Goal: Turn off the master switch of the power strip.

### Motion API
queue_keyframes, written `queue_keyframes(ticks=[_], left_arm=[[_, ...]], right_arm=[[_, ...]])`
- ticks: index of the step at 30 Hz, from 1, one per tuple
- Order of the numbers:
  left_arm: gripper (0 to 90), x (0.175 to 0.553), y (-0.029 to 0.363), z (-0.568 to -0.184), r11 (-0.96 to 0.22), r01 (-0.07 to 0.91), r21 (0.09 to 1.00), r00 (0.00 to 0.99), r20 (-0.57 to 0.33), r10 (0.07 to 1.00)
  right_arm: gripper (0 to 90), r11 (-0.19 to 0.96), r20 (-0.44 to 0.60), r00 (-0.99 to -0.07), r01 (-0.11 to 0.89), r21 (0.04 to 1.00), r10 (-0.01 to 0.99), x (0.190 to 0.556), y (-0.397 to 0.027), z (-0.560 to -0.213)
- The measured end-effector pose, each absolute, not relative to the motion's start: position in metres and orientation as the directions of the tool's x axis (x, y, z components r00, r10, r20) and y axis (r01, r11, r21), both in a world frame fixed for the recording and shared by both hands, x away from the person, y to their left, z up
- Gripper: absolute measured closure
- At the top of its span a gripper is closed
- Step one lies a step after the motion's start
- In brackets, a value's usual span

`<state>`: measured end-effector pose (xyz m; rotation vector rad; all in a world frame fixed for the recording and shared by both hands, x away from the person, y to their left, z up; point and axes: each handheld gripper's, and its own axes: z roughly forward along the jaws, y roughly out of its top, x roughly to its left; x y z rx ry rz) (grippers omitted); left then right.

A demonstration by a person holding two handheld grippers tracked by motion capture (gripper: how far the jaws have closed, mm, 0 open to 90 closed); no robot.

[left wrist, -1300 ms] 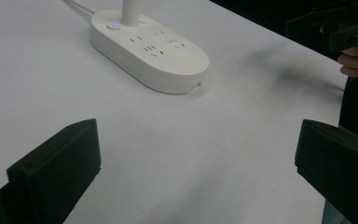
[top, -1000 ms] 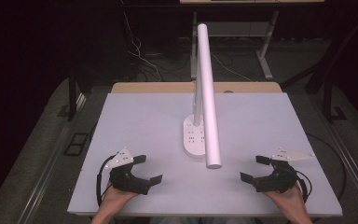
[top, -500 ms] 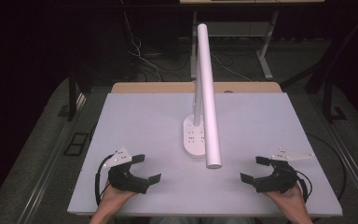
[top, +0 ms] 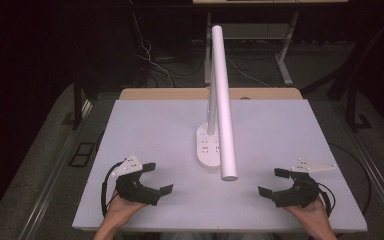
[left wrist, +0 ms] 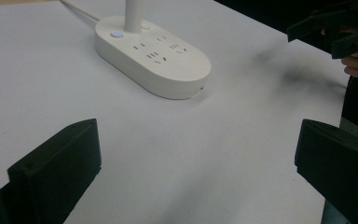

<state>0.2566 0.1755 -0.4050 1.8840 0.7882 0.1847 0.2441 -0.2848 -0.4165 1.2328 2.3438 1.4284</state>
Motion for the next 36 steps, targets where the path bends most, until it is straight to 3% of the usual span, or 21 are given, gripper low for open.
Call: queue_keyframes(ticks=[36], left_arm=[[0.0, 0.296, 0.154, -0.369, -0.346, 0.44, 0.829, 0.805, -0.194, 0.56]], right_arm=[[0.1, 0.195, 0.281, -0.637, 0.571, 0.798, 0.717, 0.244, -0.289, -0.416]])
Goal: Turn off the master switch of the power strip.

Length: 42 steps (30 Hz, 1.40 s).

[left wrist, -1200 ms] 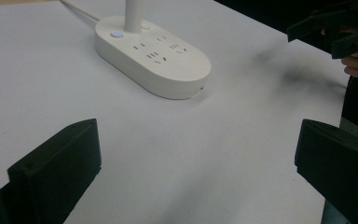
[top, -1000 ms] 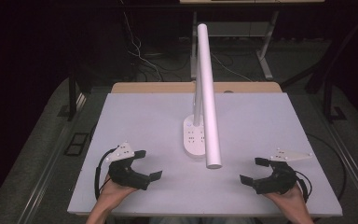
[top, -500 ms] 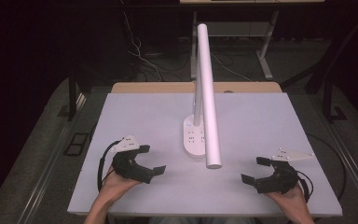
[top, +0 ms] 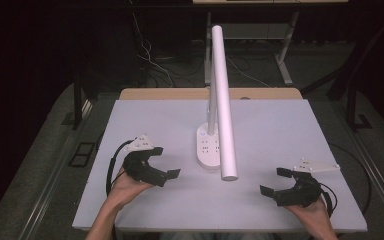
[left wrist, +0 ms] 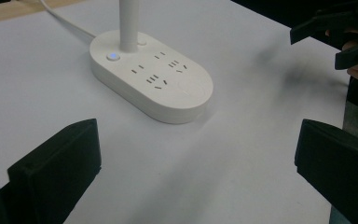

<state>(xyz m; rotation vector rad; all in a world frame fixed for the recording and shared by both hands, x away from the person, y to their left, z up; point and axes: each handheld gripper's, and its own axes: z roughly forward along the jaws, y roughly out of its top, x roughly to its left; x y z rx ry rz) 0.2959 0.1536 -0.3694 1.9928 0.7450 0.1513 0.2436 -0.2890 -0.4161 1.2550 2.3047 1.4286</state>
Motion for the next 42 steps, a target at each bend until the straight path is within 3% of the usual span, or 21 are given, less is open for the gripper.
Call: queue_keyframes(ticks=[42], left_arm=[[0.0, 0.357, 0.129, -0.344, -0.41, 0.436, 0.801, 0.817, -0.161, 0.554]], right_arm=[[0.1, 0.19, 0.29, -0.63, 0.582, 0.791, 0.721, 0.244, -0.293, -0.417]])
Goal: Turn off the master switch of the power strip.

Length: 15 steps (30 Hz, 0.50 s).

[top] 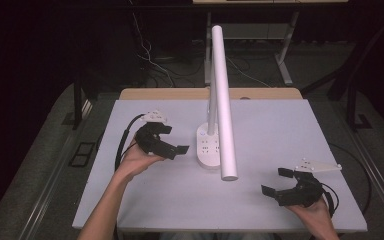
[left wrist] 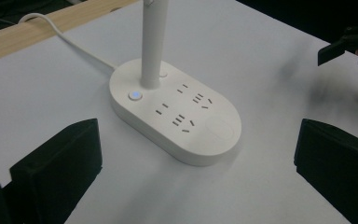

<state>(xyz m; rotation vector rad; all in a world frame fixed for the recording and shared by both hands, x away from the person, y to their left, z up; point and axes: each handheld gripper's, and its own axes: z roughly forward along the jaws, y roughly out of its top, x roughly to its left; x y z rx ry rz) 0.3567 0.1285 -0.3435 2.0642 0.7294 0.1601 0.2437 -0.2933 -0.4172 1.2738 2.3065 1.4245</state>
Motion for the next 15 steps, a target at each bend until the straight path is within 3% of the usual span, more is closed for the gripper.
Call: queue_keyframes(ticks=[15], left_arm=[[0.0, 0.383, 0.114, -0.34, -0.448, 0.433, 0.782, 0.822, -0.139, 0.553]], right_arm=[[0.1, 0.186, 0.293, -0.628, 0.582, 0.791, 0.721, 0.244, -0.295, -0.418]])
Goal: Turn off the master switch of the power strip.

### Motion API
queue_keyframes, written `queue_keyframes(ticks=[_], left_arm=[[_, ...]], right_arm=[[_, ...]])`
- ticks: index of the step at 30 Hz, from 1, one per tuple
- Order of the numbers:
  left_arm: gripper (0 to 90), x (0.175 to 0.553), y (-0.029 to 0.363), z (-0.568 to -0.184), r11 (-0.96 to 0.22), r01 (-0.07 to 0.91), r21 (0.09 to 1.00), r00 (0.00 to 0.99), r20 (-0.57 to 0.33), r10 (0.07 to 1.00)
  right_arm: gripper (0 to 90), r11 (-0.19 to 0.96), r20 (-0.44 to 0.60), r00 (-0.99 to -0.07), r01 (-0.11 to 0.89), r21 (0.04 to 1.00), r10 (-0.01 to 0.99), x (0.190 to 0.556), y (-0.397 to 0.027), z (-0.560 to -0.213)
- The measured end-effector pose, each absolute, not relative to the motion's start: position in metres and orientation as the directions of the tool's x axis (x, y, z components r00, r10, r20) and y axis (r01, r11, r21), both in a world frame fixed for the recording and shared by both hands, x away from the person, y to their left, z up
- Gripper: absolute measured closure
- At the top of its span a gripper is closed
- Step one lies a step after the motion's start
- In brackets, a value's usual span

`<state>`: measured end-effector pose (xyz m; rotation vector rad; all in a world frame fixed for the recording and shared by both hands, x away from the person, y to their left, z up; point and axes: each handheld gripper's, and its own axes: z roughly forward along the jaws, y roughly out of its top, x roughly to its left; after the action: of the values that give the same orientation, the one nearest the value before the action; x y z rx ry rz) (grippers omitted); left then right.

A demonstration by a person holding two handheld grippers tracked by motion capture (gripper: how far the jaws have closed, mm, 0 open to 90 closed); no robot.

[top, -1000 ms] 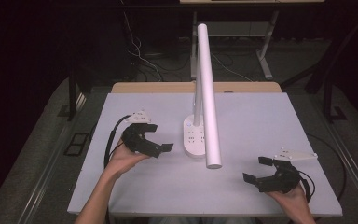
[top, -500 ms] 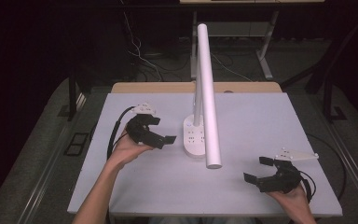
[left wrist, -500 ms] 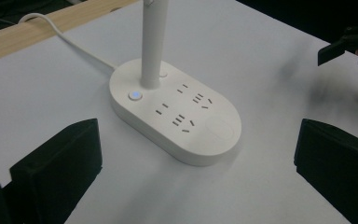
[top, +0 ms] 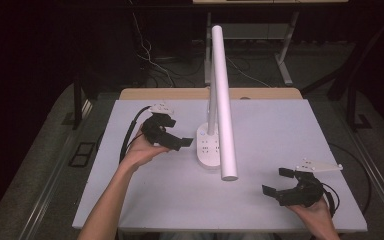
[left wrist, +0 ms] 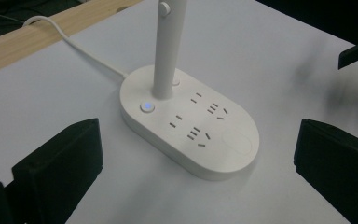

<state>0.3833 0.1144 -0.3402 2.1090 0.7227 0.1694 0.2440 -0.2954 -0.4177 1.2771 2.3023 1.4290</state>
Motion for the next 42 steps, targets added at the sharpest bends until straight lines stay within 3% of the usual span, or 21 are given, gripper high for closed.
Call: queue_keyframes(ticks=[21, 42], left_arm=[[0.0, 0.407, 0.095, -0.349, -0.466, 0.45, 0.762, 0.819, -0.144, 0.556], [2.0, 0.434, 0.094, -0.375, -0.39, 0.516, 0.763, 0.758, -0.194, 0.623]], right_arm=[[0.1, 0.189, 0.291, -0.632, 0.58, 0.793, 0.718, 0.244, -0.296, -0.418], [0.1, 0.183, 0.306, -0.628, 0.591, 0.785, 0.715, 0.245, -0.298, -0.419]])
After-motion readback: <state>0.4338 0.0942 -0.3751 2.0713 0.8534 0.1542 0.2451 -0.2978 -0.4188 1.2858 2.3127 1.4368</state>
